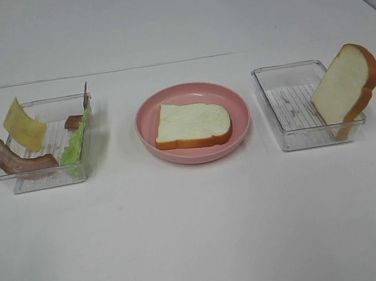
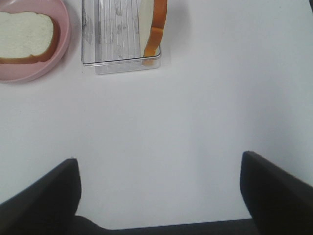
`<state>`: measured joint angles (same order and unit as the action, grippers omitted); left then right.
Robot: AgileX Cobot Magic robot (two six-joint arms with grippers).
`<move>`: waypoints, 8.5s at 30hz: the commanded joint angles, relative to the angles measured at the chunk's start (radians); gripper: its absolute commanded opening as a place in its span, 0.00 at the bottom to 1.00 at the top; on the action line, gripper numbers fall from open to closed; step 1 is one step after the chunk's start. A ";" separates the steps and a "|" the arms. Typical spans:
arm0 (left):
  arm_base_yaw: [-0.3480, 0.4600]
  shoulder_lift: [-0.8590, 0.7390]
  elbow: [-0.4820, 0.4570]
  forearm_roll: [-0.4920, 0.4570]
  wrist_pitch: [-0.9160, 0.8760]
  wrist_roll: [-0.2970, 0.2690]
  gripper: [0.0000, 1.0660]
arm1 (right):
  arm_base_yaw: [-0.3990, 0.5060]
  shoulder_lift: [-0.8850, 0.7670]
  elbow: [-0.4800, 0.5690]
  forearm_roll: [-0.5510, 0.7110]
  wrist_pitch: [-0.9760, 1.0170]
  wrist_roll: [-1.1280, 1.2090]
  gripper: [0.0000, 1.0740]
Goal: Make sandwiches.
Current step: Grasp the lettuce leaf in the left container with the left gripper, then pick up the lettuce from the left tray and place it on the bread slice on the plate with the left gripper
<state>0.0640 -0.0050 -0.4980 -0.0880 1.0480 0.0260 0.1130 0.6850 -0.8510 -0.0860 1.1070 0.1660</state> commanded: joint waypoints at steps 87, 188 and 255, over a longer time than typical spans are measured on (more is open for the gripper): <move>-0.002 1.039 -0.509 0.088 0.202 -0.058 0.96 | -0.082 -0.713 0.350 0.086 -0.057 -0.203 0.79; -0.496 2.058 -1.390 -0.144 0.039 -0.147 0.00 | -0.082 -0.712 0.350 0.086 -0.057 -0.203 0.79; -0.539 2.507 -1.706 -0.240 -0.050 0.139 0.00 | -0.082 -0.710 0.350 0.086 -0.057 -0.202 0.79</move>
<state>-0.4720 2.5040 -2.1970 -0.3450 0.9920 0.1730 0.0310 -0.0040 -0.5020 0.0000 1.0610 -0.0270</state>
